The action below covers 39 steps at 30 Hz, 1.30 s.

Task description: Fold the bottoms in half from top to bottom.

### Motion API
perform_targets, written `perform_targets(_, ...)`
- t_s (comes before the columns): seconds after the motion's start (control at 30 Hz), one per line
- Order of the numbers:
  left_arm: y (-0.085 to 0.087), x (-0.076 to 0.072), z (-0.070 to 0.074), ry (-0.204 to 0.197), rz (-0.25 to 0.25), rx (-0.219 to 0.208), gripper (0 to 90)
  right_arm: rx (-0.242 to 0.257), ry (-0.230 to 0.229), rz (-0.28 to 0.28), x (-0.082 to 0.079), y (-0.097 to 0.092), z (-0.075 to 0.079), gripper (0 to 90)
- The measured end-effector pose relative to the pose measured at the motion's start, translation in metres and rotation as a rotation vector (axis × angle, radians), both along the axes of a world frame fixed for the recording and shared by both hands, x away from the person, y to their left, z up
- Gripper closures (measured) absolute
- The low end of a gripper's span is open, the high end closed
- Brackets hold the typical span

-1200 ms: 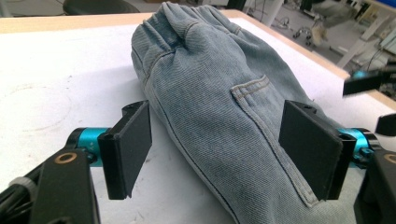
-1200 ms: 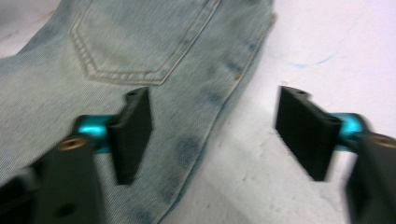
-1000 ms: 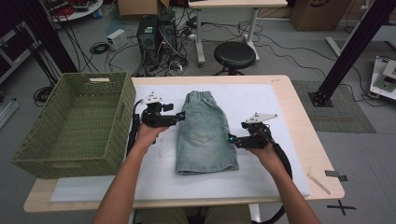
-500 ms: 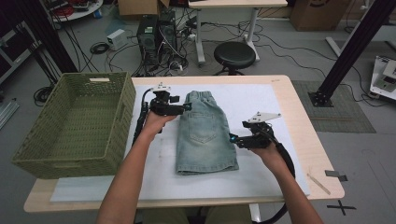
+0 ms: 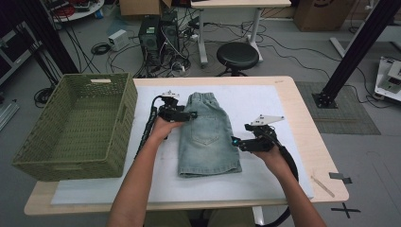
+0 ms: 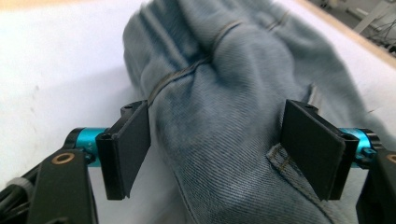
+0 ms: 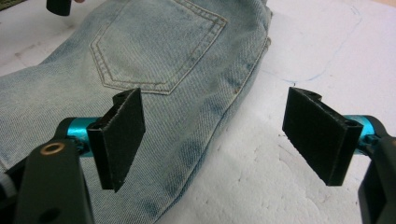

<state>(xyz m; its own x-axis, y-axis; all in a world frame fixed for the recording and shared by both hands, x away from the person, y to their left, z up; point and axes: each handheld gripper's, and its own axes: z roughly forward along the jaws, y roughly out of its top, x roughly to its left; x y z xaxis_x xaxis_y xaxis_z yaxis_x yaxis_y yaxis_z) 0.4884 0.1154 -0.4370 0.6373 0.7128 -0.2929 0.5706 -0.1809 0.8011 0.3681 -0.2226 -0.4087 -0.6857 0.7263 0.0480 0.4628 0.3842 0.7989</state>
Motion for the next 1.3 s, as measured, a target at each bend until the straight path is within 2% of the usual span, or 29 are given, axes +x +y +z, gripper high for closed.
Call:
perform_targets(0.13,-0.004,0.002,-0.007,0.018,0.0,0.025,22.0,-0.005,0.006,0.006,0.0,0.0,-0.002,21.6)
perform_targets(0.23,-0.005,0.003,-0.01,0.035,0.004,0.013,21.5,-0.005,0.006,0.005,0.0,0.0,-0.002,21.6)
perform_targets(0.37,-0.006,0.003,-0.012,0.053,-0.002,0.018,22.6,-0.004,0.005,0.008,0.0,0.001,-0.002,21.6)
perform_targets(0.4,-0.007,0.002,-0.012,0.056,-0.008,0.013,29.9,-0.006,0.005,0.007,0.0,0.001,-0.002,21.6)
perform_targets(0.43,-0.007,0.002,-0.012,0.056,-0.014,0.009,29.9,-0.006,0.005,0.007,0.0,0.001,-0.002,21.6)
perform_targets(0.5,-0.008,0.001,-0.011,0.056,-0.015,0.009,43.9,-0.005,0.004,0.01,0.0,0.002,-0.003,21.6)
perform_targets(0.53,-0.008,0.001,-0.011,0.051,-0.017,0.008,43.9,-0.005,0.004,0.01,0.0,0.002,-0.003,21.6)
perform_targets(0.57,-0.009,0.0,-0.01,0.049,-0.021,0.009,49.2,-0.006,0.006,0.009,0.0,0.002,-0.003,21.6)
perform_targets(0.63,-0.011,-0.001,-0.008,0.034,-0.018,0.017,61.2,-0.003,0.009,0.009,0.0,0.003,-0.003,21.6)
perform_targets(0.67,-0.011,-0.002,-0.008,0.026,-0.019,0.018,70.6,-0.002,0.012,0.007,0.0,0.004,-0.004,21.6)
perform_targets(0.7,-0.012,-0.003,-0.007,0.014,-0.024,0.019,70.6,-0.002,0.012,0.007,0.0,0.004,-0.004,21.6)
perform_targets(0.77,-0.012,-0.005,-0.006,-0.007,-0.025,0.01,76.9,0.008,0.01,-0.012,0.001,0.008,-0.005,21.6)
perform_targets(0.97,-0.008,-0.011,-0.003,-0.057,-0.041,-0.035,78.4,0.017,0.01,-0.009,0.003,0.019,-0.004,22.4)
perform_targets(1.07,-0.006,-0.014,-0.001,-0.083,-0.057,-0.062,79.1,0.026,0.022,0.007,0.006,0.028,-0.002,33.9)
perform_targets(1.1,-0.005,-0.016,0.002,-0.108,-0.073,-0.073,79.2,0.026,0.027,0.014,0.007,0.031,-0.003,38.3)
perform_targets(1.13,-0.005,-0.016,0.002,-0.108,-0.073,-0.073,79.3,0.026,0.027,0.014,0.007,0.031,-0.003,38.3)
perform_targets(1.17,-0.004,-0.017,0.003,-0.126,-0.082,-0.078,79.3,0.03,0.042,0.022,0.009,0.037,-0.004,44.6)
perform_targets(1.2,-0.004,-0.019,0.005,-0.135,-0.09,-0.083,79.3,0.03,0.042,0.022,0.009,0.037,-0.004,44.6)
perform_targets(1.27,-0.002,-0.021,0.007,-0.155,-0.105,-0.089,79.4,0.031,0.057,0.045,0.013,0.05,-0.008,55.2)
perform_targets(1.3,-0.002,-0.022,0.008,-0.163,-0.109,-0.097,79.4,0.031,0.057,0.045,0.013,0.05,-0.008,55.2)
